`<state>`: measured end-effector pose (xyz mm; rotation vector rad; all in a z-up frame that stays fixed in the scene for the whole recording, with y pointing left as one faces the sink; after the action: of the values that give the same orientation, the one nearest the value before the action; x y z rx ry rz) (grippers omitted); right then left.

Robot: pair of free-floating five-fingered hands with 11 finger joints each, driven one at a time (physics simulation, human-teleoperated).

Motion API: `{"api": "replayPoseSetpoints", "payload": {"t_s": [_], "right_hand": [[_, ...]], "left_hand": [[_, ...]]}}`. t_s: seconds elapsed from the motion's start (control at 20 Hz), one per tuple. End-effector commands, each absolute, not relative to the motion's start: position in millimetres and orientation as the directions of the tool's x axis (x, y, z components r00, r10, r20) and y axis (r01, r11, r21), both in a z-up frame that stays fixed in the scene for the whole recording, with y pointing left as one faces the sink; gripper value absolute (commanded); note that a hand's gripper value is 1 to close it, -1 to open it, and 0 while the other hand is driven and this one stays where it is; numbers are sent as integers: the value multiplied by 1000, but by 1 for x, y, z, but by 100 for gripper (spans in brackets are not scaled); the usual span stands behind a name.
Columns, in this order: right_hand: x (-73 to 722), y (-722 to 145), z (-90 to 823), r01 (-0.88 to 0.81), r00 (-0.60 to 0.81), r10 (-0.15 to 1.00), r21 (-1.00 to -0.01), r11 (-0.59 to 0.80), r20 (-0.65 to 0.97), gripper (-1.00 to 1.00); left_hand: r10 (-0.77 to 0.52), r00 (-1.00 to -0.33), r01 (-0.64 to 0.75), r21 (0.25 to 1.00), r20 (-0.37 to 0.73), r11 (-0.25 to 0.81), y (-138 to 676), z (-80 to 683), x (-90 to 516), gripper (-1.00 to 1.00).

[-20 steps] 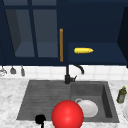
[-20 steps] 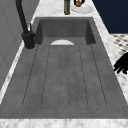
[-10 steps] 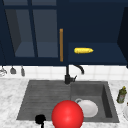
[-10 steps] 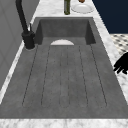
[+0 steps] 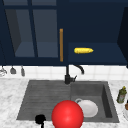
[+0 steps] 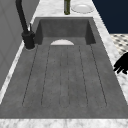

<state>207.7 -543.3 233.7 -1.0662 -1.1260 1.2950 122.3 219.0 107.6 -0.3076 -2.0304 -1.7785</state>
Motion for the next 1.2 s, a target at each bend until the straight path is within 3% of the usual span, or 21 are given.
{"api": "replayPoseSetpoints", "payload": {"t_s": [0.0, 0.7, 1.15], "right_hand": [[183, -525, 241, -127, -35, 999, -992, 11, 16, 100], [139, -424, 251, -146, -32, 999, -989, -24, -20, 100], [169, -360, 260, -75, -29, 997, -995, -73, -71, 100]], "left_hand": [[-108, -887, 432, 888, 450, 156, 219, 108, 122, 0], [-108, -887, 432, 888, 450, 156, 219, 108, 122, 0], [-108, -887, 432, 888, 450, 156, 219, 108, 122, 0]]}}
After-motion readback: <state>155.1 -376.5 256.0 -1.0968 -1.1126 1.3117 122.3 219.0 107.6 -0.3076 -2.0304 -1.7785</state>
